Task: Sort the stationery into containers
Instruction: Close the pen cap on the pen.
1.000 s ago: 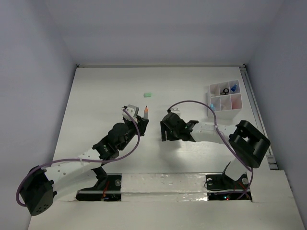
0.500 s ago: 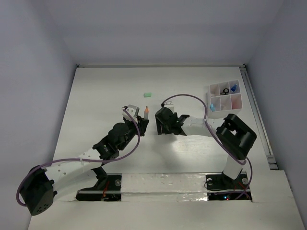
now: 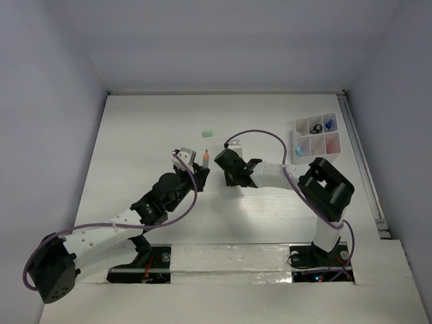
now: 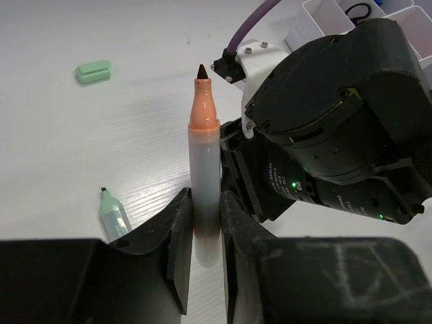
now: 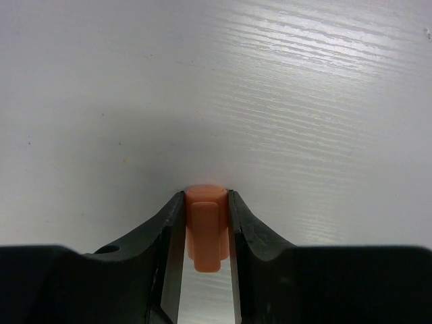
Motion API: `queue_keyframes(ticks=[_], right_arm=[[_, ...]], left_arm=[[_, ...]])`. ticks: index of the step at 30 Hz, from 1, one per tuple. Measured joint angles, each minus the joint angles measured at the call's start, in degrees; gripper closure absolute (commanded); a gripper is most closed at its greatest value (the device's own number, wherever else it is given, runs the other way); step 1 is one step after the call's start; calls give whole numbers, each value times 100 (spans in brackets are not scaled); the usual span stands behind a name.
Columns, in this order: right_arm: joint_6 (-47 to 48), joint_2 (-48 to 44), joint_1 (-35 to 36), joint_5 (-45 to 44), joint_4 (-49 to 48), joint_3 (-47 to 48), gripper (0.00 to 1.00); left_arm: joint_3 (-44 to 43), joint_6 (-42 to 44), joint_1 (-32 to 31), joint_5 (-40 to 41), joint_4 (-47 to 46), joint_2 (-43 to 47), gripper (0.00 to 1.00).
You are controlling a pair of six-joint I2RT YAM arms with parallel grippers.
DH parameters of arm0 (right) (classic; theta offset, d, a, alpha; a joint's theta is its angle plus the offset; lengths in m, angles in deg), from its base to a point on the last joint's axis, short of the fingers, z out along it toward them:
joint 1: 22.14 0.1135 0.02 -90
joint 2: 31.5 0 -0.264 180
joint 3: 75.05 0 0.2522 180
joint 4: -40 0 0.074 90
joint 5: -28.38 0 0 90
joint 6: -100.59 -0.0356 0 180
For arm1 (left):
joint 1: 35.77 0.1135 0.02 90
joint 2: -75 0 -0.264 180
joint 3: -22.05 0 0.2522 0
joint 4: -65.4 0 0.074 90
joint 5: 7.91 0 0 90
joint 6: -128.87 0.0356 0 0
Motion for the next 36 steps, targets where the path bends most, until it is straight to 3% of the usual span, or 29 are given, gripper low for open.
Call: queue_keyframes(ticks=[3,7,14,20,28,36], right_arm=[[-4,2,4,-42,11,4,94],[-2,-44,7,-109,15,-20,100],[109,-1198,-13,-249,7,-374,100],[326,-2350,-26,-157,-1012,-284,100],[289,-2273,-26,234,-2490,-120,100],[164,-1703,68,511,-3067,175,100]], left_arm=[[0,0,0,-9,0,0,100],[0,-2,0,-9,0,-7,100],[0,-2,0,-55,-61,-138,100],[0,-4,0,-90,-125,-232,100],[0,-7,0,-208,-205,-352,100],[2,-9,0,-229,-247,-369,100]])
